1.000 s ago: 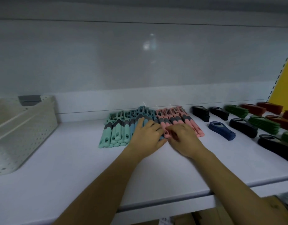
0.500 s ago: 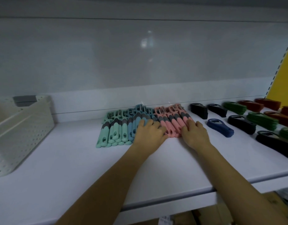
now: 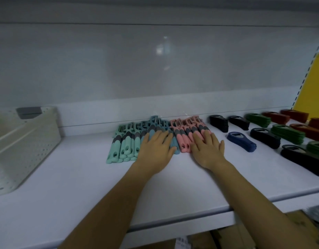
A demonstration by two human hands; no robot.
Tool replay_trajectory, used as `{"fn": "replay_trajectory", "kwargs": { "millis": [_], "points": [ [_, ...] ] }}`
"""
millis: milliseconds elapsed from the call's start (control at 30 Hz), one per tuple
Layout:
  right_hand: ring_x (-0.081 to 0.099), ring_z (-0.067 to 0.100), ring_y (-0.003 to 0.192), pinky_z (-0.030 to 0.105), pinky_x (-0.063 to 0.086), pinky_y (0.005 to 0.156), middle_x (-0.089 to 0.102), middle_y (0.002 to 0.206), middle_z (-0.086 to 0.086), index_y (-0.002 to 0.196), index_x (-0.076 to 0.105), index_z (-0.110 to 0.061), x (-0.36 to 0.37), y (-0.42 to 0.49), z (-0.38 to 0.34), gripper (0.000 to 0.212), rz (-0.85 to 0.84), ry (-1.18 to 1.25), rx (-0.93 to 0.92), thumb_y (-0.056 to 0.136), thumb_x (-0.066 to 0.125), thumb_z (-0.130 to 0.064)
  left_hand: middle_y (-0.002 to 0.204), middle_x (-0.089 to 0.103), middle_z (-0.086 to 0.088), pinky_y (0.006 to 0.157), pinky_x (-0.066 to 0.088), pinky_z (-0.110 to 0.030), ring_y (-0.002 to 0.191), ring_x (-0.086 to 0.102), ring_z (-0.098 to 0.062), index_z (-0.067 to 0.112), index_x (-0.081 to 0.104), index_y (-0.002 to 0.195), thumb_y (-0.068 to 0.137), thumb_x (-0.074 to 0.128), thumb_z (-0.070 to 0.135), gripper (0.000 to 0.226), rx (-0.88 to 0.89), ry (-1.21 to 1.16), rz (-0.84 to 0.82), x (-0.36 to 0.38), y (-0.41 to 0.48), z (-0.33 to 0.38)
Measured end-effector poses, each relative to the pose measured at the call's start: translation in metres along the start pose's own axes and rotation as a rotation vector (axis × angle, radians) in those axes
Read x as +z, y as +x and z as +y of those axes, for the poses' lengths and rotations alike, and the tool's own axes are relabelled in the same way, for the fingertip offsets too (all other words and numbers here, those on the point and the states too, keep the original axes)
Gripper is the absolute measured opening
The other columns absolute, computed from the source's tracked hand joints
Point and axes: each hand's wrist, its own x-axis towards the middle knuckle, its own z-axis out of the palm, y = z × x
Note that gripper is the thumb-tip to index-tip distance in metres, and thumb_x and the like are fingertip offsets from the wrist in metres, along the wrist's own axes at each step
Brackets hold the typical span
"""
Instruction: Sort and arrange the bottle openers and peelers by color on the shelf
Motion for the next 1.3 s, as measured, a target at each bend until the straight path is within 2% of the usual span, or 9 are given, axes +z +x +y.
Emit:
{"fn": "replay_trajectory", "kwargs": {
  "millis": [100, 167, 267, 433, 633, 833, 1000, 1167, 1300],
  "points": [
    [-0.014, 0.023, 0.143, 0.048, -0.014, 0.111, -0.01, 0.157, 0.004, 0.148, 0.007, -0.034, -0.001, -0.002, -0.002, 0.049, -0.009, -0.033, -0.024, 0.1, 0.016, -0.039, 0.151, 0.031, -0.004, 0.113, 0.019, -0.043, 0.139, 0.029, -0.022, 0.014, 0.028, 0.147, 0.098, 0.023, 0.042, 0.056, 0.043, -0.062, -0.147, -0.001, -0.001, 0.0],
    [-0.014, 0.023, 0.143, 0.048, -0.014, 0.112, -0.009, 0.157, 0.005, 0.148, 0.009, -0.033, -0.002, -0.005, -0.004, 0.05, 0.003, -0.021, -0.051, 0.1, 0.019, -0.036, 0.156, 0.018, -0.001, 0.116, 0.008, -0.037, 0.142, 0.018, -0.019, 0.018, 0.014, 0.15, 0.1, 0.028, 0.039, 0.056, 0.033, -0.122, -0.166, -0.004, -0.001, 0.001],
    [-0.009, 0.021, 0.144, 0.046, -0.011, 0.113, -0.002, 0.157, 0.004, 0.148, 0.016, -0.022, -0.005, -0.007, -0.009, 0.052, 0.078, 0.005, -0.072, 0.098, 0.025, -0.03, 0.155, 0.018, -0.004, 0.115, 0.007, -0.032, 0.142, 0.017, -0.018, 0.015, 0.013, 0.15, 0.1, 0.03, 0.039, 0.058, -0.065, -0.178, -0.123, -0.011, -0.005, 0.0],
    [-0.009, 0.025, 0.144, 0.046, -0.009, 0.113, 0.003, 0.157, 0.005, 0.148, 0.009, -0.009, -0.004, -0.008, -0.007, 0.056, 0.037, -0.08, -0.124, 0.099, 0.03, -0.025, 0.157, 0.012, -0.005, 0.117, 0.003, -0.034, 0.144, 0.009, -0.019, 0.011, 0.01, 0.149, 0.101, 0.023, 0.04, 0.058, -0.146, -0.116, -0.238, -0.011, -0.01, -0.004],
    [0.003, 0.023, 0.144, 0.045, -0.001, 0.114, 0.024, 0.153, 0.0, 0.137, 0.042, -0.015, -0.009, -0.003, -0.001, 0.039, 0.111, 0.017, -0.132, 0.099, 0.035, -0.02, 0.157, 0.011, -0.005, 0.117, 0.002, -0.033, 0.145, 0.006, -0.02, 0.012, 0.011, 0.149, 0.102, 0.021, 0.036, 0.054, -0.129, -0.109, -0.257, -0.009, -0.009, -0.003],
    [0.002, 0.024, 0.144, 0.039, -0.003, 0.115, 0.02, 0.154, 0.002, 0.146, 0.023, -0.021, -0.011, -0.007, -0.001, 0.053, 0.045, -0.016, -0.236, 0.096, 0.038, -0.018, 0.157, 0.01, -0.001, 0.116, 0.0, -0.038, 0.145, 0.005, -0.018, 0.015, 0.009, 0.15, 0.102, 0.02, 0.036, 0.054, -0.15, -0.113, -0.277, -0.01, -0.009, -0.002],
    [0.002, 0.023, 0.144, 0.037, -0.006, 0.116, 0.02, 0.154, 0.004, 0.147, 0.022, -0.019, -0.008, -0.007, -0.001, 0.052, 0.044, -0.005, -0.26, 0.096, 0.036, -0.017, 0.157, 0.01, 0.0, 0.116, 0.001, -0.04, 0.144, 0.005, -0.018, 0.017, 0.006, 0.15, 0.102, 0.02, 0.036, 0.054, -0.158, -0.122, -0.274, -0.011, -0.01, -0.002],
    [0.008, 0.021, 0.143, 0.042, 0.002, 0.116, 0.019, 0.155, 0.001, 0.145, 0.028, -0.019, -0.006, -0.002, 0.001, 0.06, 0.194, 0.069, -0.159, 0.087, 0.023, -0.036, 0.158, 0.0, -0.001, 0.115, -0.003, -0.046, 0.145, -0.001, -0.02, 0.021, 0.003, 0.15, 0.1, 0.018, 0.045, 0.058, -0.246, -0.136, -0.241, -0.017, -0.008, -0.003],
    [0.008, 0.029, 0.142, 0.047, 0.004, 0.116, 0.017, 0.155, 0.007, 0.145, 0.025, -0.019, -0.006, -0.004, 0.005, 0.054, 0.153, 0.09, 0.043, 0.094, 0.028, -0.037, 0.158, 0.002, -0.008, 0.111, -0.004, -0.058, 0.145, -0.001, -0.029, 0.023, 0.004, 0.15, 0.095, 0.011, 0.058, 0.066, -0.535, -0.144, -0.222, -0.029, -0.01, -0.011]
  ]
}}
